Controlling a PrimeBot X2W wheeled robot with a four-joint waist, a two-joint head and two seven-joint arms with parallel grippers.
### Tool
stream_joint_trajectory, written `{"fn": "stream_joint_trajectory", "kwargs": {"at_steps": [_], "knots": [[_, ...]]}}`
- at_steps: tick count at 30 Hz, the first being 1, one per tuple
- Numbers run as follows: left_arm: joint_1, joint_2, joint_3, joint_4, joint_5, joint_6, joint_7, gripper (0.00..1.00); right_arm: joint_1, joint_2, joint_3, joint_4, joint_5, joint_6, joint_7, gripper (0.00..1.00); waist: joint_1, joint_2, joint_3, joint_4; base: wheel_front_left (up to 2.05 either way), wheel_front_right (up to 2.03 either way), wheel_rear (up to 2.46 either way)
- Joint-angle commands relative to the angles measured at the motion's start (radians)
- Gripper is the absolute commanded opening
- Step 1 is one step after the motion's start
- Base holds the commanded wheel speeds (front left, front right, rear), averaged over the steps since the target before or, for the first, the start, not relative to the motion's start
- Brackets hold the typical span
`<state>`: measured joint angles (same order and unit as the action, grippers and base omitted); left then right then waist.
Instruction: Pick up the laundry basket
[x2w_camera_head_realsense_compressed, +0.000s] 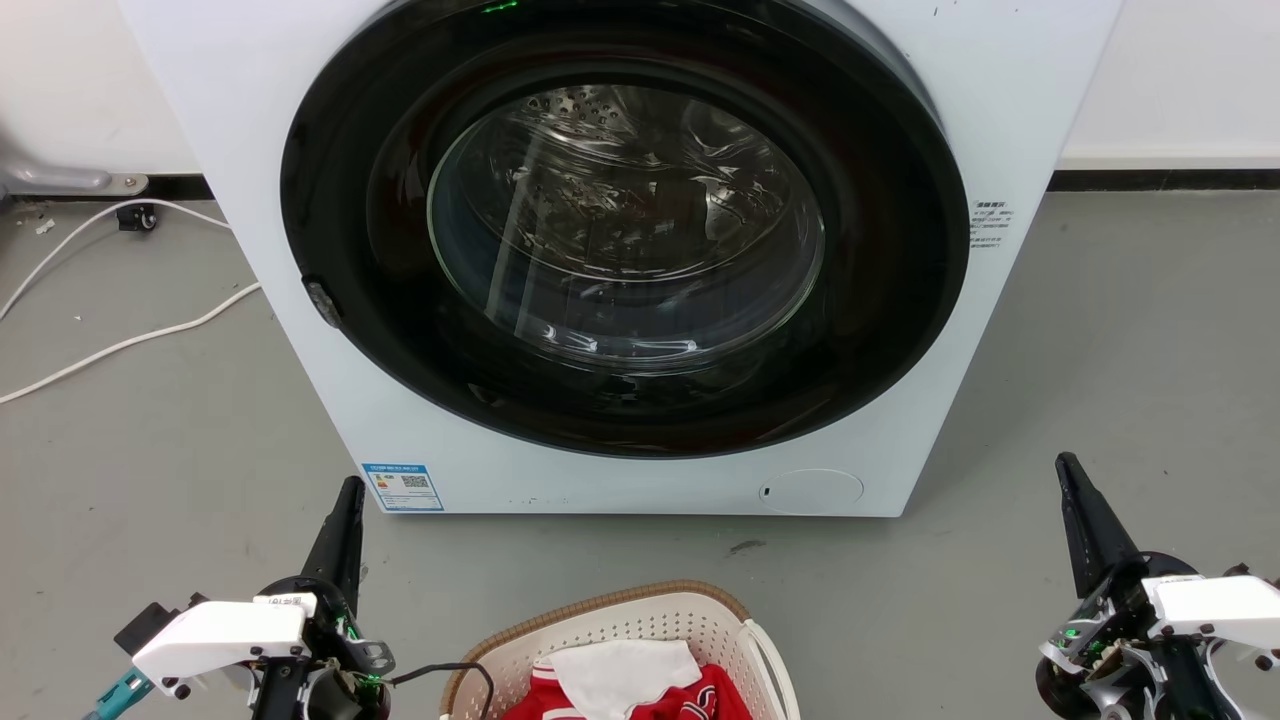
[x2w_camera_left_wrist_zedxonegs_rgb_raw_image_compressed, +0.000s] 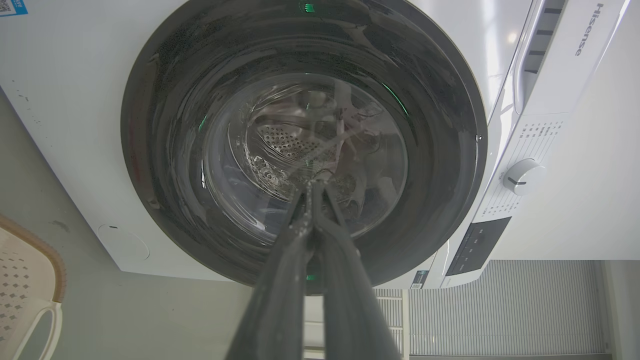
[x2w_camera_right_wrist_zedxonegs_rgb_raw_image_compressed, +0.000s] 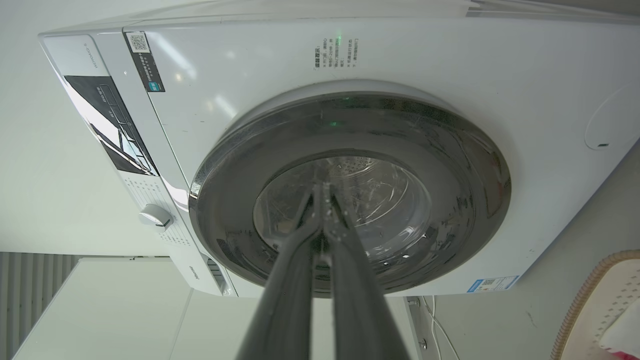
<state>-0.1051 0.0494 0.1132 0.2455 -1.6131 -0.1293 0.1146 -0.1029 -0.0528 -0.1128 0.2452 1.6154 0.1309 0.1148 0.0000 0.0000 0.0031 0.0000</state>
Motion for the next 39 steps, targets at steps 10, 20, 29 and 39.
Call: {"fn": "stream_joint_trajectory", "kwargs": {"at_steps": [10, 20, 29, 39], "knots": [[-0.008, 0.002, 0.003, 0.001, 0.0, -0.004, 0.002, 0.0, -0.011, 0.002, -0.002, 0.001, -0.005, 0.0, 0.001, 0.0, 0.0, 0.0, 0.0, 0.0, 0.0, 0.0, 0.0], [-0.008, 0.002, 0.003, 0.001, 0.0, -0.004, 0.002, 0.0, -0.011, 0.003, -0.002, 0.001, -0.005, 0.0, 0.001, 0.0, 0.0, 0.0, 0.0, 0.0, 0.0, 0.0, 0.0], [0.014, -0.002, -0.009, 0.0, 0.023, 0.0, -0.025, 1.0, 0.015, 0.002, -0.003, 0.014, -0.027, 0.0, -0.025, 1.0, 0.0, 0.0, 0.001, 0.0, 0.0, 0.0, 0.0], [0.017, -0.001, 0.003, -0.041, 0.245, 0.005, -0.078, 1.0, 0.024, 0.001, -0.003, -0.045, -0.285, 0.0, -0.078, 1.0, 0.0, 0.0, 0.003, 0.001, 0.0, 0.0, 0.0]]}}
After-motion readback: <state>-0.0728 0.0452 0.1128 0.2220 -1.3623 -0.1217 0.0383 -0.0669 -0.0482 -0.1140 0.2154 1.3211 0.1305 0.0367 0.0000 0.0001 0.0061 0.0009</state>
